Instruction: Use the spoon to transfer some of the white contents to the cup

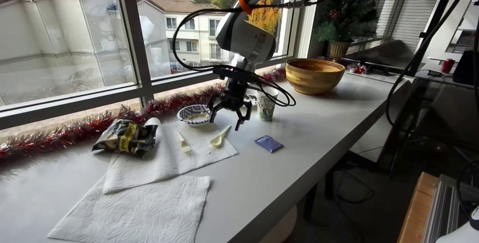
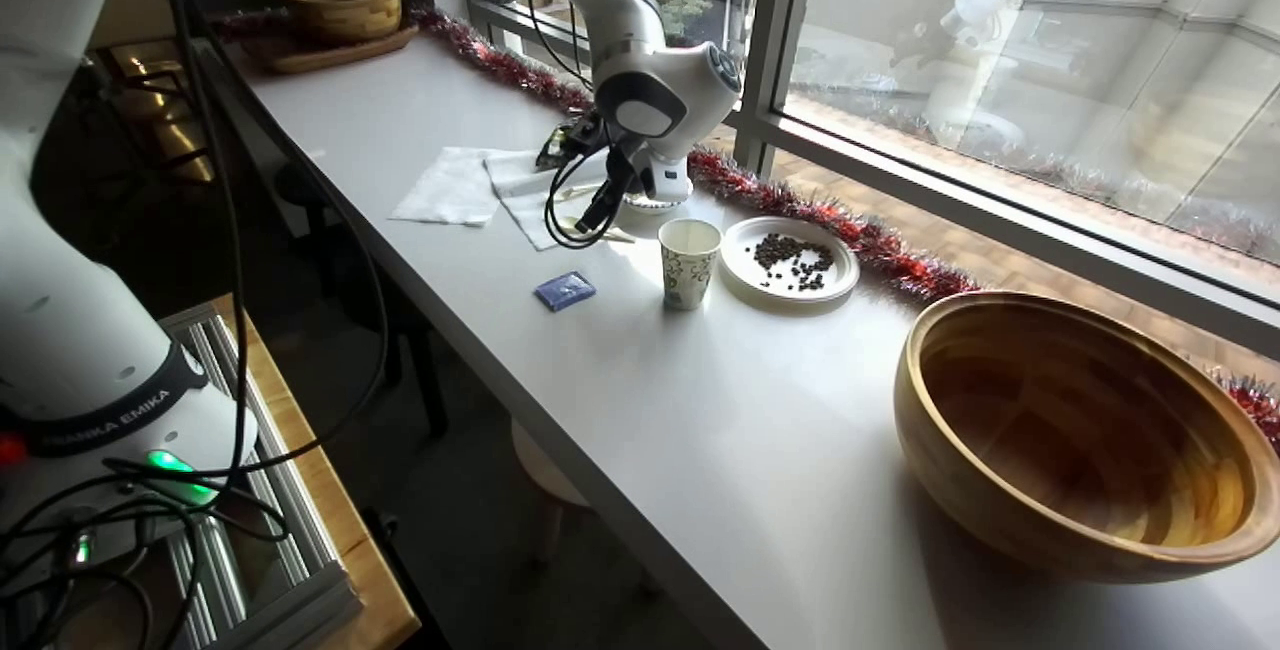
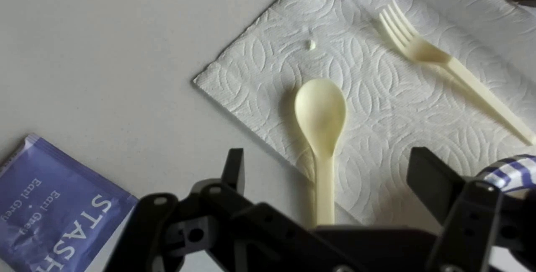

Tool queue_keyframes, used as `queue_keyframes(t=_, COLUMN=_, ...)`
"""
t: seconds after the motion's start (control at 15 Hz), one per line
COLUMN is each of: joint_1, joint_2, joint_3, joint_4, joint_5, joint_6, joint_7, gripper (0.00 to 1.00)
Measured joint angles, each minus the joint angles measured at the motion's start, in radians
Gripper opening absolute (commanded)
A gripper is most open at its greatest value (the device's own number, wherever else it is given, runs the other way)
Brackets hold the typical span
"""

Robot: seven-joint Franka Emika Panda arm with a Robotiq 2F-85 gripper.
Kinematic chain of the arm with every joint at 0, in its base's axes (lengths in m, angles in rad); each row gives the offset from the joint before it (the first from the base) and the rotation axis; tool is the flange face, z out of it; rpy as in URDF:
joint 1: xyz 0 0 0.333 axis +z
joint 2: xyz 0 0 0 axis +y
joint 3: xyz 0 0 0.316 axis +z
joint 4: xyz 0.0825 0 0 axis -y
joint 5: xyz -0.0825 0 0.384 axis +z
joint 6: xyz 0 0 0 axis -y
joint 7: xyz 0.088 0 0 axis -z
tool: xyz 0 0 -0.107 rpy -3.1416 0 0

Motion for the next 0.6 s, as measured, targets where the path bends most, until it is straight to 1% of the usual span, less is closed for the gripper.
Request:
queue_keyframes(t=0.07, joint_1=0.0, joint_2=0.017, joint_3=0.0, joint_4=0.016, joint_5=0.0, joint_6=0.0, joint_7=0.0, gripper=0.66)
queue_keyframes(t=0.13, joint_1=0.0, joint_2=0.034, joint_3=0.0, joint_4=0.031, joint_5=0.0, joint_6=0.0, joint_7=0.0, gripper=0.61)
queue_keyframes(t=0.2, joint_1=0.0, joint_2=0.049, joint_3=0.0, joint_4=0.045, joint_5=0.0, joint_6=0.0, joint_7=0.0, gripper=0.53)
queue_keyframes(t=0.4, joint_1=-0.001, joint_2=0.083, joint_3=0.0, joint_4=0.081, joint_5=0.0, joint_6=0.0, joint_7=0.0, gripper=0.48)
queue_keyframes(t=0.47, joint_1=-0.001, joint_2=0.091, joint_3=0.0, joint_4=0.091, joint_5=0.0, joint_6=0.0, joint_7=0.0, gripper=0.44)
queue_keyframes(t=0.53, joint_1=-0.002, joint_2=0.096, joint_3=0.0, joint_4=0.1, joint_5=0.0, joint_6=-0.009, joint_7=0.0, gripper=0.42)
queue_keyframes(t=0.6, joint_1=-0.004, joint_2=0.099, joint_3=0.0, joint_4=0.107, joint_5=0.0, joint_6=-0.015, joint_7=0.0, gripper=0.36)
